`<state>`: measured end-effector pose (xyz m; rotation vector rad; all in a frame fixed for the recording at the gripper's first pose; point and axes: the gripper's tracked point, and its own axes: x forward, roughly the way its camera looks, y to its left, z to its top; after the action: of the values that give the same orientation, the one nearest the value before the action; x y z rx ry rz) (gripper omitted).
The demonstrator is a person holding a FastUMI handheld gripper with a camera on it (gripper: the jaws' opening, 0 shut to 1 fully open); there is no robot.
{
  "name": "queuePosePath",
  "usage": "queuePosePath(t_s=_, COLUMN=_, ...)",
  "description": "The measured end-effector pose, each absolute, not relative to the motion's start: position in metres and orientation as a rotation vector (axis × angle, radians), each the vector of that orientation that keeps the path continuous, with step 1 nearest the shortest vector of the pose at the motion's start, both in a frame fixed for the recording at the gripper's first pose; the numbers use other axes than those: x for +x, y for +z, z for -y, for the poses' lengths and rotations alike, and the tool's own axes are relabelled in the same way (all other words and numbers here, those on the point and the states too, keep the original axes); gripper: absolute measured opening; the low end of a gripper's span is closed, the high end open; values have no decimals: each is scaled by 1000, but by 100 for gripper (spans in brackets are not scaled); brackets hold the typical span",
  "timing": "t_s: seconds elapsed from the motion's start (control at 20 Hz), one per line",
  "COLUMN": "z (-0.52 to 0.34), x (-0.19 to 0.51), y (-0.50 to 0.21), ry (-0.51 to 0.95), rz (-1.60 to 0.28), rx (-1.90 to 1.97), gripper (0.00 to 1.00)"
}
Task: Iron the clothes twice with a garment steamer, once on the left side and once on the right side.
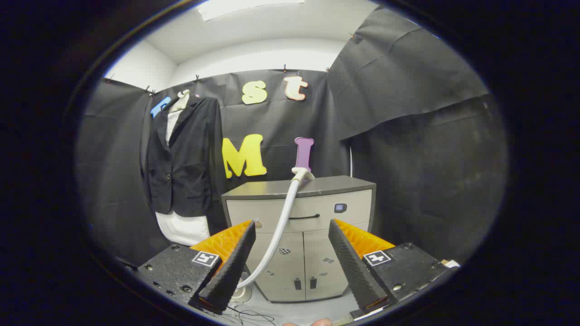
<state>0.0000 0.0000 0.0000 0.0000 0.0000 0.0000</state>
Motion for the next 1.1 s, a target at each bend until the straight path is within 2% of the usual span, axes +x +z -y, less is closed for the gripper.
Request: queuePosePath(t_s=1.1, z=7, x=-9, y=-14, ry=7, rz=-42, rx=-9, gripper=100)
